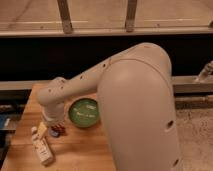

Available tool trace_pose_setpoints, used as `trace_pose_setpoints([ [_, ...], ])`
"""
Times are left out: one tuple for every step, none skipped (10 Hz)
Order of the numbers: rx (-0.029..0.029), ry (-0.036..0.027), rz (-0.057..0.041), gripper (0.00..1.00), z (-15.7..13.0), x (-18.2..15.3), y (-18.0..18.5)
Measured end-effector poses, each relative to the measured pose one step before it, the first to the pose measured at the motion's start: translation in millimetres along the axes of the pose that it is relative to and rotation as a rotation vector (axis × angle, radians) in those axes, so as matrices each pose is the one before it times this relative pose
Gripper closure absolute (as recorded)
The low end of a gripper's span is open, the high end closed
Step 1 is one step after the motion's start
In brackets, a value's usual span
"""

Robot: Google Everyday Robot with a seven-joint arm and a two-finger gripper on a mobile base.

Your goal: Place the bottle in the ceramic bowl

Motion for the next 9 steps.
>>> trace_pose_setpoints([
  [0.00397,0.01187,-0.01570,0.22,4.57,0.22,11.16],
  [0.00244,0.01046,-0.02108,0.22,3.49,-0.18,11.85],
  [0.00989,0.01149,-0.01287,0.22,1.98,0.56,4.32],
  [0.00347,0.01196,-0.01311,0.22,4.13,0.67,6.85],
  [-0.00005,0.01368,-0.01832,0.22,5.88,-0.75,9.37],
  [-0.00143,0.01173,-0.00998,0.22,5.96,-0.46,4.68],
  [-0.01114,0.00636,-0.00318,0.22,6.00,-1.07,5.21],
  [-0.00172,-0.00108,-0.00156,0.22,-0.23,-0.44,0.51],
  [0.00083,0.00034,0.00204,0.22,-0.23,0.65,-1.92],
])
